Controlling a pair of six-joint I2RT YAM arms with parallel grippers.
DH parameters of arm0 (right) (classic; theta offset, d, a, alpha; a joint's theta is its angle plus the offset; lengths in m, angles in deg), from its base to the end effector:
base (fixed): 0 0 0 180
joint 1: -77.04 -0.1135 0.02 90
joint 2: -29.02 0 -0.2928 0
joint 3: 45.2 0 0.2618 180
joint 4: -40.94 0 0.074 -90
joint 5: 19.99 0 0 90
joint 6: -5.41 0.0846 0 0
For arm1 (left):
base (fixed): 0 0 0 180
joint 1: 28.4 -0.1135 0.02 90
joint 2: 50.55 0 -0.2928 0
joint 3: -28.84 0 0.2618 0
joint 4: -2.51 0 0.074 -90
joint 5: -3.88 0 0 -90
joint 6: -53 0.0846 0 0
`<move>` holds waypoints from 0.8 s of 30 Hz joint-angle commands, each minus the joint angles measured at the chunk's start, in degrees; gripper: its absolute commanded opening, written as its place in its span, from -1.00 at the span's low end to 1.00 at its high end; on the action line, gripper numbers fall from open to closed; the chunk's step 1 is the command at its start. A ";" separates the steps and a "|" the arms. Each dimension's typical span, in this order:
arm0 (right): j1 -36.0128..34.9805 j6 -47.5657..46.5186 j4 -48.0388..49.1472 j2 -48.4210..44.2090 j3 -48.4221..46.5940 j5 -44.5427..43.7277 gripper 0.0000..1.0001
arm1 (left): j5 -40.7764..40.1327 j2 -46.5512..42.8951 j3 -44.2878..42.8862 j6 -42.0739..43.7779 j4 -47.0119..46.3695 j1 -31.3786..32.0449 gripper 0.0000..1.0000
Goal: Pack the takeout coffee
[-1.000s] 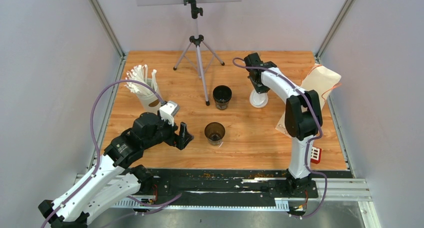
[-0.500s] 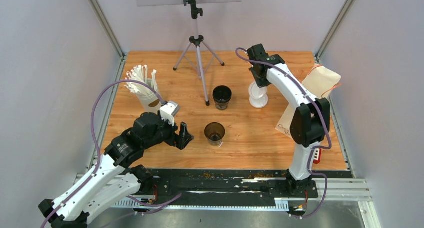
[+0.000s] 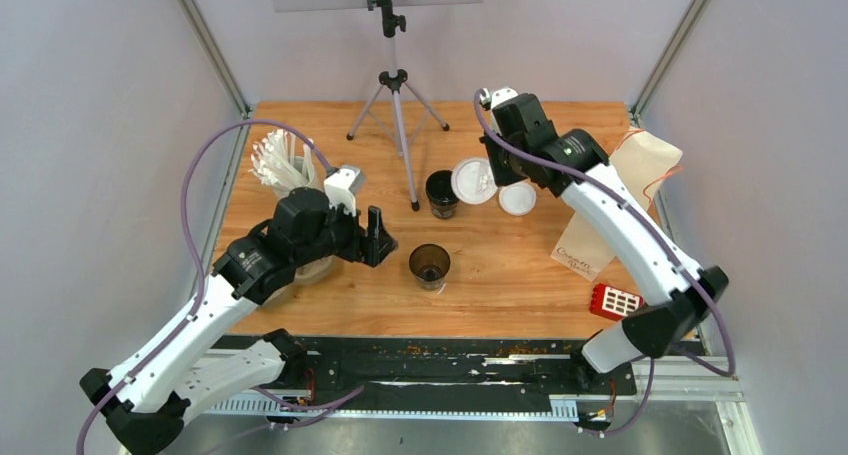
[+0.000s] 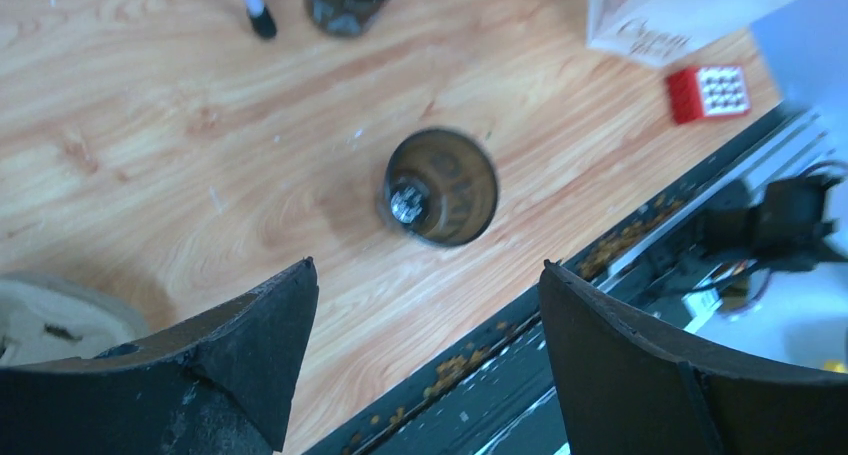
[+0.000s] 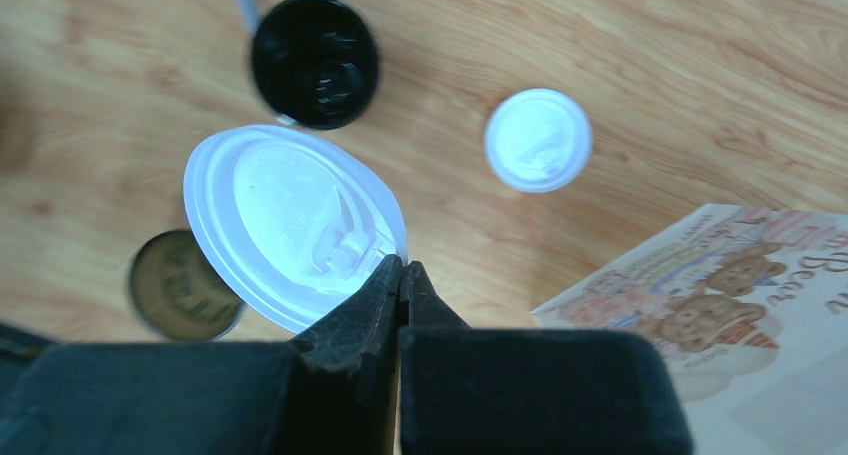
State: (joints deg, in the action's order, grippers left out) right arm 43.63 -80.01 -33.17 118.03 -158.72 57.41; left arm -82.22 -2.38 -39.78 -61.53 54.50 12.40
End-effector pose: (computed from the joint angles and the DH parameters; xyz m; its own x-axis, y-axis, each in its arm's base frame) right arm 0.3062 0.1799 0.3956 -0.6672 -0.3467 -0.6593 -0.3672 0.9231 -0.1138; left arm 0.1514 -0.1383 0.3403 -0.6491 0.0131 -0.7606 0.4686 0.7945 -0.3862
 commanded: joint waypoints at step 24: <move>-26.58 13.74 14.45 -11.28 12.34 -0.63 -1.00 | 0.33 5.98 -4.90 -7.95 -5.71 0.16 -0.43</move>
State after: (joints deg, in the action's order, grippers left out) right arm 17.20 -67.34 -22.35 108.09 -146.98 58.11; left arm -80.43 3.25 -44.68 -71.09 49.39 12.40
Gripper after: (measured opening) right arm 0.008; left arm 0.360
